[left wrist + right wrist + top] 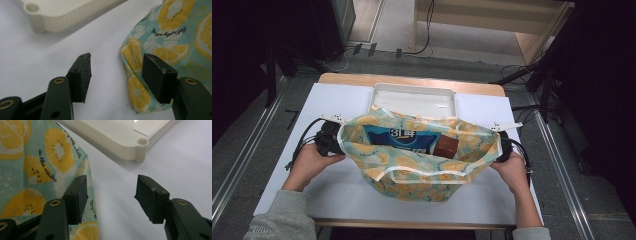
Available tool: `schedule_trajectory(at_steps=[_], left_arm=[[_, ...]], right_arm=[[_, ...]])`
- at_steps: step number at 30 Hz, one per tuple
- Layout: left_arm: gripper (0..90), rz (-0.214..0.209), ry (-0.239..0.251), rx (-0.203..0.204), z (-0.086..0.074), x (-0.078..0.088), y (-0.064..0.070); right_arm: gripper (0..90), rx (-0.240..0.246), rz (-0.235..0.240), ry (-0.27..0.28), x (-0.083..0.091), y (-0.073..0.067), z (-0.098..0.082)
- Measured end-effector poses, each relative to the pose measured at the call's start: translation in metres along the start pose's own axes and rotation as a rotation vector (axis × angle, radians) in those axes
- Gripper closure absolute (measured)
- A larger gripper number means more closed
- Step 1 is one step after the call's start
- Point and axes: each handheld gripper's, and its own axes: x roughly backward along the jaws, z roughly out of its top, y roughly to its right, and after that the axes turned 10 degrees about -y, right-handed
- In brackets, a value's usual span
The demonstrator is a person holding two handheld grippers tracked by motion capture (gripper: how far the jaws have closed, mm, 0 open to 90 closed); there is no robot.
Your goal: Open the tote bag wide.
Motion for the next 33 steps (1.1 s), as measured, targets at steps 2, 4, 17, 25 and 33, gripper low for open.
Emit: schedule_trajectory(at_steps=[2, 4, 17, 25, 33], left_arm=[[38.8, 0.0, 0.002, -0.003, 0.0, 0.0, -0.001], [38.1, 0.004, 0.003, -0.003, 0.0, 0.001, -0.001], [35.9, 0.005, 0.003, -0.015, 0.001, 0.001, -0.003], [36.1, 0.001, 0.014, -0.015, 0.002, 0.004, -0.004], [37.1, 0.007, 0.011, -0.018, -0.001, 0.006, -0.001]], right_arm=[[43.9, 0.008, 0.003, -0.004, 0.0, -0.001, 0.001], [45.4, 0.009, 0.009, -0.008, 0.0, -0.002, 0.002], [46.3, -0.019, 0.045, 0.004, 0.002, -0.001, 0.008], [47.5, -0.006, 0.041, 0.002, 0.002, -0.002, 0.011], [47.5, 0.001, 0.043, 0.021, 0.007, -0.006, 0.013]])
